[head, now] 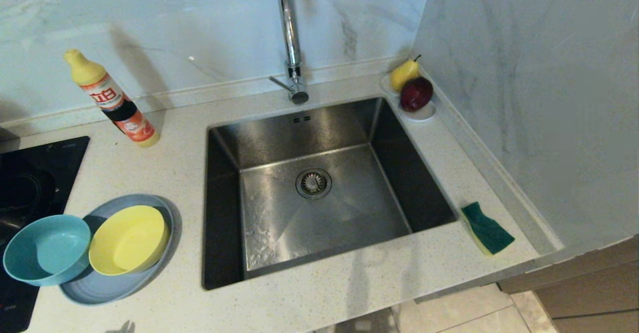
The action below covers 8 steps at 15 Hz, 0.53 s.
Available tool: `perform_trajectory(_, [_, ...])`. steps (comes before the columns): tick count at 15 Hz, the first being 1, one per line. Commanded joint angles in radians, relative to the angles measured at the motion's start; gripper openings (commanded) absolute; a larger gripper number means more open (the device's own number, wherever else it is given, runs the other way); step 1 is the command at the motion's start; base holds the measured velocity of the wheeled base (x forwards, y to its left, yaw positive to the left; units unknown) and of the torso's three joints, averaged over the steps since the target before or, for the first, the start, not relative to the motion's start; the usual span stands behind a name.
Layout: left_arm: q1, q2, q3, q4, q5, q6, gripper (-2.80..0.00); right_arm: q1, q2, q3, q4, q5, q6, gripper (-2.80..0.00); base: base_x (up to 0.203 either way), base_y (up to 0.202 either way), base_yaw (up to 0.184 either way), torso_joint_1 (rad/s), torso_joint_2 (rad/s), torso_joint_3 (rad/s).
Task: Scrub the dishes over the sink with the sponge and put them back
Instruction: Grab the dish soap
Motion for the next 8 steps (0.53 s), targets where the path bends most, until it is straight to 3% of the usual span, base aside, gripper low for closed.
perform_trajectory(1, [0.0, 0.001, 0.028, -0.001, 0.001, 0.001, -2.8, 0.0, -0.001, 0.0, 0.0, 0.0, 0.0, -2.8, 0.0, 0.0, 0.0, 0.0, 0.0, 0.0])
perform_trajectory(8, [0.0, 0.0, 0.016, -0.006, 0.003, 0.005, -2.8, 0.0, 0.0, 0.0, 0.0, 0.0, 0.0, -2.8, 0.0, 0.0, 0.0, 0.0, 0.0, 0.0])
